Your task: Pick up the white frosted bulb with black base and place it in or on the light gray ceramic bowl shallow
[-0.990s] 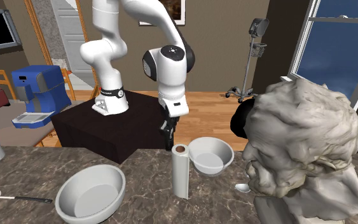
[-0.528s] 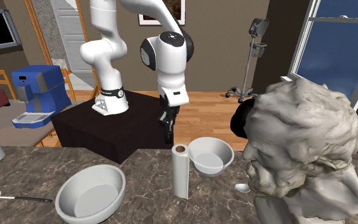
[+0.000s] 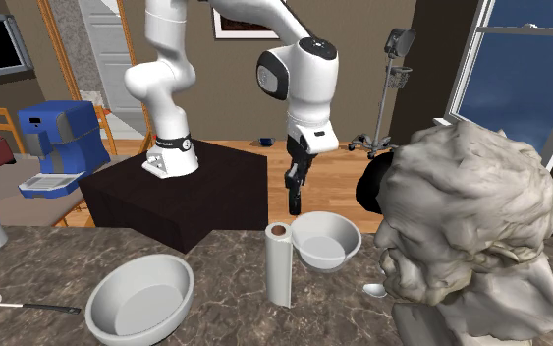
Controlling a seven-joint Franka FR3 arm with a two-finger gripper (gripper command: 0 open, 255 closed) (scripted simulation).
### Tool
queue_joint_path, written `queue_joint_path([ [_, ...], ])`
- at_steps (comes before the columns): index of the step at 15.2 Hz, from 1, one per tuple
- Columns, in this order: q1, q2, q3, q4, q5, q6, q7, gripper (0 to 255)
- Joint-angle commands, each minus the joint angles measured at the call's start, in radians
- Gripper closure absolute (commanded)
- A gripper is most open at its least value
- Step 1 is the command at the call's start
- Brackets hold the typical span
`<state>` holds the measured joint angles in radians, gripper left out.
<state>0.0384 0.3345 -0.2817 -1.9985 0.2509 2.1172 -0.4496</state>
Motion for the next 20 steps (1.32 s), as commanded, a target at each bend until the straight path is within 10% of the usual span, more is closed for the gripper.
queue_joint_path([
  [1,0.012,0.048,0.015,0.077,0.011,-0.027,0.03,255],
  [6,0.036,0.173,0.048,0.299,0.029,-0.115,0.107,255],
  [20,0.025,0.285,0.069,0.276,0.066,0.016,0.072,255],
])
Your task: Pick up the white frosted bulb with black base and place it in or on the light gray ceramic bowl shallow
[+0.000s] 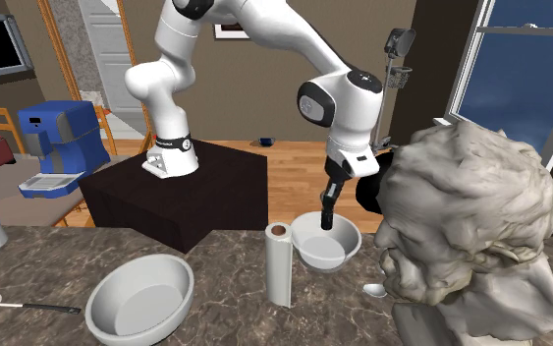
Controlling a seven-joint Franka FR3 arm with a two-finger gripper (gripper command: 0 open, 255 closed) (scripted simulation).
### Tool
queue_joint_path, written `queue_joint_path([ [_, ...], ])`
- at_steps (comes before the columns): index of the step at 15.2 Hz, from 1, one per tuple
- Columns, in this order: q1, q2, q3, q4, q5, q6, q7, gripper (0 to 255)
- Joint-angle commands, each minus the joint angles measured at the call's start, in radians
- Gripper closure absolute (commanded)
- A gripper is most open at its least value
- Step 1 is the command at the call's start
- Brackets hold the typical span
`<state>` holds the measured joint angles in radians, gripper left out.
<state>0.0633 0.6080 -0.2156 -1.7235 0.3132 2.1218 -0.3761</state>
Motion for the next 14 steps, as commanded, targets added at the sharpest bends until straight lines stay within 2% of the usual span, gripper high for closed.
queue_joint_path([
  [1,-0.001,0.021,0.004,0.001,0.006,0.02,-0.004,255],
  [12,-0.004,0.044,0.009,0.002,0.013,0.041,-0.011,255],
  [13,-0.004,0.044,0.009,0.002,0.013,0.041,-0.011,0],
  [14,-0.004,0.044,0.009,0.002,0.013,0.041,-0.011,0],
])
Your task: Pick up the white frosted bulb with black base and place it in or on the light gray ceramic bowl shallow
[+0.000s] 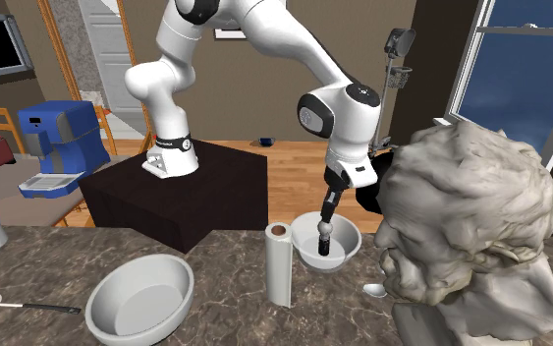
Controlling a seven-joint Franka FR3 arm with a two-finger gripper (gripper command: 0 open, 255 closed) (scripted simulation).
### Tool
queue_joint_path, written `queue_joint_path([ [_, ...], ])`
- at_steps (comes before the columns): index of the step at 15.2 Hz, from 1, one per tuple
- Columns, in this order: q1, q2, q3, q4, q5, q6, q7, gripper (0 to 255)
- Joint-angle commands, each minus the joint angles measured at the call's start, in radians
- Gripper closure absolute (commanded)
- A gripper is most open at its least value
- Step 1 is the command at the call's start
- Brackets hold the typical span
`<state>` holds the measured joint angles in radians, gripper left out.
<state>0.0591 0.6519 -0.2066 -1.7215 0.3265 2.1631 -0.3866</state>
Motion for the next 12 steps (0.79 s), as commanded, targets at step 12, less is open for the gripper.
queue_joint_path([
  [12,-0.004,-0.056,-0.017,0.045,-0.025,-0.1,0.016,0],
])
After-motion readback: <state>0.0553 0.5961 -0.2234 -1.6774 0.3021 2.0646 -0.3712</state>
